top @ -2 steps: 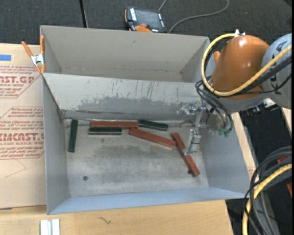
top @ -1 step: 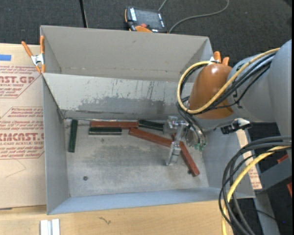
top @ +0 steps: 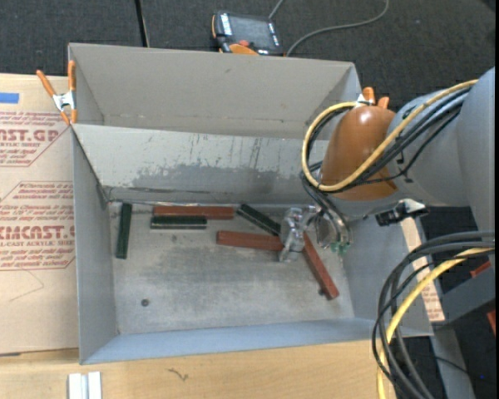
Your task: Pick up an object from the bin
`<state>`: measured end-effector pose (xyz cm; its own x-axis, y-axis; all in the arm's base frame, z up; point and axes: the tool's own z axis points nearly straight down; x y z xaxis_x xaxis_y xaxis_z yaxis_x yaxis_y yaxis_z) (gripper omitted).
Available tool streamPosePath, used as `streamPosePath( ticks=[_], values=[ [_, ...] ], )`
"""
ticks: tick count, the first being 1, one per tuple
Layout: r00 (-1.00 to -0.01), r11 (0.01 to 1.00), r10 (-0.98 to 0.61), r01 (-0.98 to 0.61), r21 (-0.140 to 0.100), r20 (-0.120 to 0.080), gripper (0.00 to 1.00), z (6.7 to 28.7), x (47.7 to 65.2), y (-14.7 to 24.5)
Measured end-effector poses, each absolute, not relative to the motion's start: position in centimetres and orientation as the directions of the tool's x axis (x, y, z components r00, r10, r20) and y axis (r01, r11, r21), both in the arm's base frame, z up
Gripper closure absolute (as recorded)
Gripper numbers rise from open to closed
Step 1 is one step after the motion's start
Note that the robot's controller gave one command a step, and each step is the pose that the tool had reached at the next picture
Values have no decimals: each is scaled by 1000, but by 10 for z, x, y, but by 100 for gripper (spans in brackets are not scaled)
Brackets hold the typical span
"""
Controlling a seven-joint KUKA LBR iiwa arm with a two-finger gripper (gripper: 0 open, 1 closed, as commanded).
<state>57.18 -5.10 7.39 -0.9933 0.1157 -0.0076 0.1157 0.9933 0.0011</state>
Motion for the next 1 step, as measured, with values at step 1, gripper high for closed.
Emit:
streamPosePath(
  ticks=[1],
  values=[
    [-953,953,-304,-304,-2,-7,100,203,546,-34]
  ],
)
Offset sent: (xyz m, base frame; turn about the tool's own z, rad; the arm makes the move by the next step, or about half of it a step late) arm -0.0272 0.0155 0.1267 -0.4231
